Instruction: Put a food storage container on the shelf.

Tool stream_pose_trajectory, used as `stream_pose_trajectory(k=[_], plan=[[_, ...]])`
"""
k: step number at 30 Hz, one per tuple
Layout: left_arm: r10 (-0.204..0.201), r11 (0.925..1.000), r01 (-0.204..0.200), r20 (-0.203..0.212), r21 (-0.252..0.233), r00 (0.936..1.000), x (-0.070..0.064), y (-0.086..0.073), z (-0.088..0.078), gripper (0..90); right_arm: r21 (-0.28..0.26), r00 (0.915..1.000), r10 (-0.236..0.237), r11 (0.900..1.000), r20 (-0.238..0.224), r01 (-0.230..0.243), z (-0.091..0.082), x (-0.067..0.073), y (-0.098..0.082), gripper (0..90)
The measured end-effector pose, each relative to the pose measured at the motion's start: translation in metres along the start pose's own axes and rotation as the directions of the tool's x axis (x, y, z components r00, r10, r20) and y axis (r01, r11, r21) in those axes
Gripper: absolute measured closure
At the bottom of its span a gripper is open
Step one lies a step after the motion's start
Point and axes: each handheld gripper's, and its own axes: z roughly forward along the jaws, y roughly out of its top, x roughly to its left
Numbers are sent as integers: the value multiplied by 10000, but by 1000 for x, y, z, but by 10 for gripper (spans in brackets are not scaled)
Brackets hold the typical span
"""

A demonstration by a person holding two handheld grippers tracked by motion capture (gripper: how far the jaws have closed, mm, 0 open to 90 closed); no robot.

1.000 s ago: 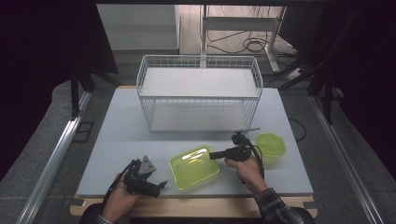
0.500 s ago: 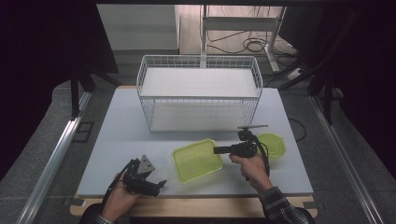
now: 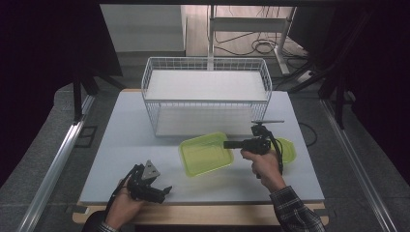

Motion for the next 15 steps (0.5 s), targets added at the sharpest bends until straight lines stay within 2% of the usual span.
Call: stream_pose_trajectory(k=[15], plan=[[-48, 10000, 47, 100, 53, 9999, 1, -1, 2, 40, -697, 9997, -201, 9974, -111, 193, -18, 21, 34, 797]])
